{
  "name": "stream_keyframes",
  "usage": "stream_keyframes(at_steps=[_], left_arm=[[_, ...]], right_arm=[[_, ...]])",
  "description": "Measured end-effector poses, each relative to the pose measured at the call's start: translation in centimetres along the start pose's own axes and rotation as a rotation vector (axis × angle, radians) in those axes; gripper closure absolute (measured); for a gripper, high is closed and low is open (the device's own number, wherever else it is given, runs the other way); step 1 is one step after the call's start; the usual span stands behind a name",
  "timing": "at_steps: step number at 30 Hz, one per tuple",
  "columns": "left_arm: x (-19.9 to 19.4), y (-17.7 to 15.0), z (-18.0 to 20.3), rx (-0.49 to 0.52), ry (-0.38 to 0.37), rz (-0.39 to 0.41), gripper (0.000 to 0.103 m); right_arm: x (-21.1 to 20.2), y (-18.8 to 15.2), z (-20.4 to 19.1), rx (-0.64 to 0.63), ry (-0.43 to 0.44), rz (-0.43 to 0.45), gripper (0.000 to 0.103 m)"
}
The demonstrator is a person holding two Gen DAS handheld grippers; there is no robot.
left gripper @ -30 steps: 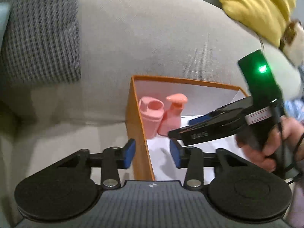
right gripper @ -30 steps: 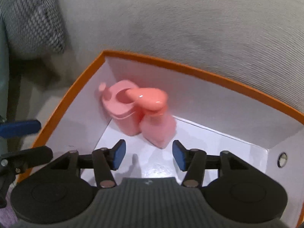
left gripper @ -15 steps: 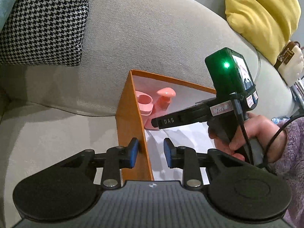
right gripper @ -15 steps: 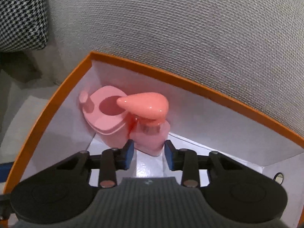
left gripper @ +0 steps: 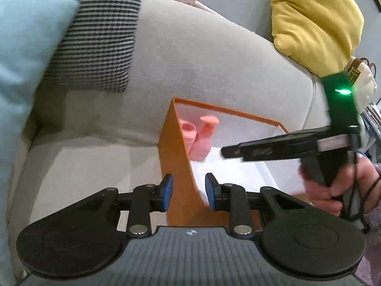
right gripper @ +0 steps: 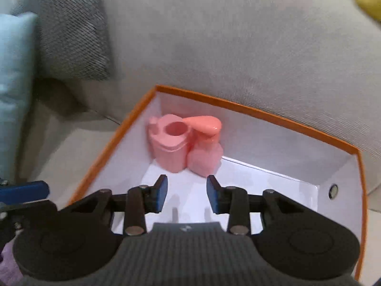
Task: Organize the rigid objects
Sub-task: 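Grasp the plaid case with the left tool while the right tool reaches the items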
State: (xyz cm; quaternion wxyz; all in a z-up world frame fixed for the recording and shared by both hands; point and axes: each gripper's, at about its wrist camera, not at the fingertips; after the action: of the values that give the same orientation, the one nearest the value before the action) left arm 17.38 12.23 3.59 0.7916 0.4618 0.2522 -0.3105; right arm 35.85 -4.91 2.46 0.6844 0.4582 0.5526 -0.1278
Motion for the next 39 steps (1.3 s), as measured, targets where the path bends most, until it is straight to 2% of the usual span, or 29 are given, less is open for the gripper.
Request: stream_keyframes(at_steps=[5,8,12,18,20,22,24,25,27,33,37,39], left_arm=[[-2.6,-2.9,-0.6,-0.028,0.022,-0.036,0.071],[-3.2,-4.8,-1.1,-0.058,0.027,-0.085,0.071],[-3.5,-7.8,-1.3,-0.068,0.044,-0.152,0.071],[-2.3,-11.7,-0.5,0.011,0.098,-0.224,0.070],[-1.8,-12.5,-0.4,0.023,0.115,-0.215,0.066],[-1.2,-13.0,-0.2,0.027,0.137,-0.201,0.053],[-0.6,-13.4,0.1,0.039,0.167,-0.196,0.051],[-0.3,-13.4,0.4,0.051,0.183,-0.190,0.045],[0.3,-13.5,0.7,0.043,0.205,-0.185,0.040],[2.8,-14.5,1.0,0.039,0.268,-0.217,0.039],[3.7,-14.4,1.4,0.054,0.293,-0.202,0.035],[4.2,-14.3,1.4,0.072,0.311,-0.200,0.036]], right_arm=[[-5.2,-3.6,-1.4,0.053,0.020,0.110,0.065],[-8.1,-6.0,-2.7,0.089,0.029,0.146,0.064],[-9.6,-10.4,-5.1,0.109,0.034,0.164,0.064],[-8.9,-16.9,-8.2,0.175,0.003,0.076,0.065],[-7.8,-18.5,-8.9,0.212,0.022,0.033,0.067],[-7.1,-19.5,-9.7,0.215,0.027,0.016,0.067],[-6.8,-20.0,-10.2,0.214,0.000,0.012,0.068],[-6.7,-20.1,-10.3,0.213,-0.011,0.015,0.068],[-6.5,-20.1,-10.1,0.213,-0.026,0.018,0.068],[-6.5,-20.6,-9.2,0.221,-0.049,0.013,0.068],[-6.5,-21.0,-9.0,0.233,-0.029,0.003,0.067],[-6.4,-20.9,-9.2,0.219,-0.031,0.008,0.067]])
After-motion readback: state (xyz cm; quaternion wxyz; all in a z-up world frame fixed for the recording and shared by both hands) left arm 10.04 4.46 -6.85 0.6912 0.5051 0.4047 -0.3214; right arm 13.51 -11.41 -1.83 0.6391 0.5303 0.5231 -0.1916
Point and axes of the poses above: each gripper's, at about its wrist camera, not at the fingertips, and x roughly the way its jaws point, z to its right, y to its top, and after that the axes turned 10 degrees about -x, right-handed
